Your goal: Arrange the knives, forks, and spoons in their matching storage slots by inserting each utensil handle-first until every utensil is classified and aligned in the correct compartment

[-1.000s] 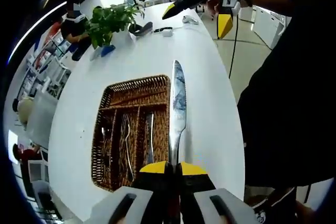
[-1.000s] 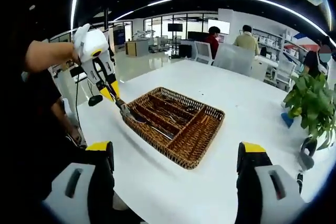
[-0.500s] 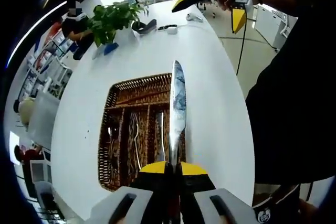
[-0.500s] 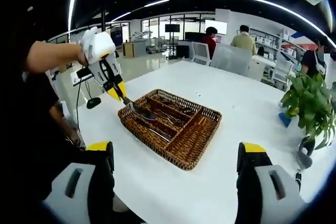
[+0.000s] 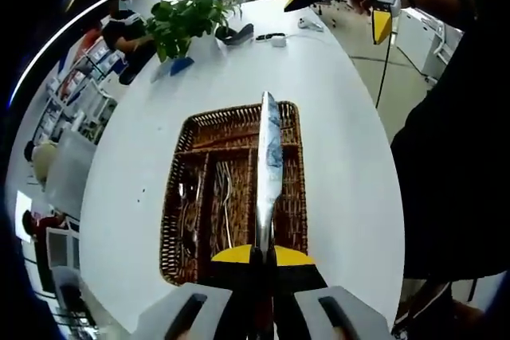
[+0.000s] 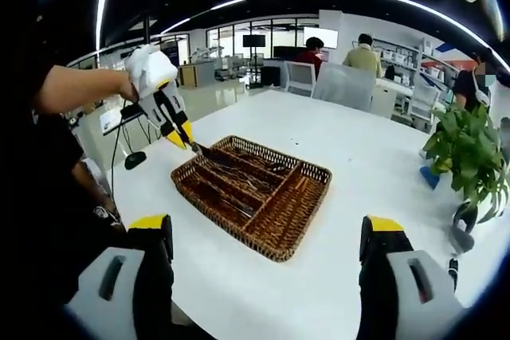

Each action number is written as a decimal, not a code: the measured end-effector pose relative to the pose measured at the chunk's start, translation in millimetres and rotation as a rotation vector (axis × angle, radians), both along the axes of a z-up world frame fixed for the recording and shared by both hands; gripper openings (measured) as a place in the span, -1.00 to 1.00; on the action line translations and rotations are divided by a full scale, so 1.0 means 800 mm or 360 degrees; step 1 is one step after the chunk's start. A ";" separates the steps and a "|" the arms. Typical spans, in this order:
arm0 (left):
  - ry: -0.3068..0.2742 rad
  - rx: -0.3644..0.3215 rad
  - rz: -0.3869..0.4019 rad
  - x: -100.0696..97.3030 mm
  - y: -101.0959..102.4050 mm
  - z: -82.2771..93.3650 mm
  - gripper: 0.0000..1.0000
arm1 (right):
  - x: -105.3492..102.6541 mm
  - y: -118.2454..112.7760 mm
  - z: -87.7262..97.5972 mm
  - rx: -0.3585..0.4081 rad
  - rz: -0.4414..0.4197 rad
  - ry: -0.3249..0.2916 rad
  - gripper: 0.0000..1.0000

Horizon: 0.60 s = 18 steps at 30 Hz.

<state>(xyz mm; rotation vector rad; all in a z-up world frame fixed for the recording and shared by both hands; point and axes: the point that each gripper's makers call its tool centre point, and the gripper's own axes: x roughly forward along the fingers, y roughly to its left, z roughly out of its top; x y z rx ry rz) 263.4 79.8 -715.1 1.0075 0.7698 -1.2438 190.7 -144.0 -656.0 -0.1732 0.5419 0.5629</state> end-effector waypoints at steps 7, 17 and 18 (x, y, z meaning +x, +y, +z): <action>0.0029 0.0005 -0.0002 0.002 -0.002 -0.016 -0.91 | 0.007 -0.002 -0.004 -0.0010 -0.0014 0.0011 0.99; 0.0095 0.0013 0.0033 0.002 -0.009 -0.060 -0.91 | 0.006 -0.010 -0.007 -0.0016 -0.0044 0.0031 0.99; 0.0100 0.0014 0.0029 0.001 -0.010 -0.064 -0.91 | 0.005 -0.011 -0.007 -0.0017 -0.0049 0.0033 0.99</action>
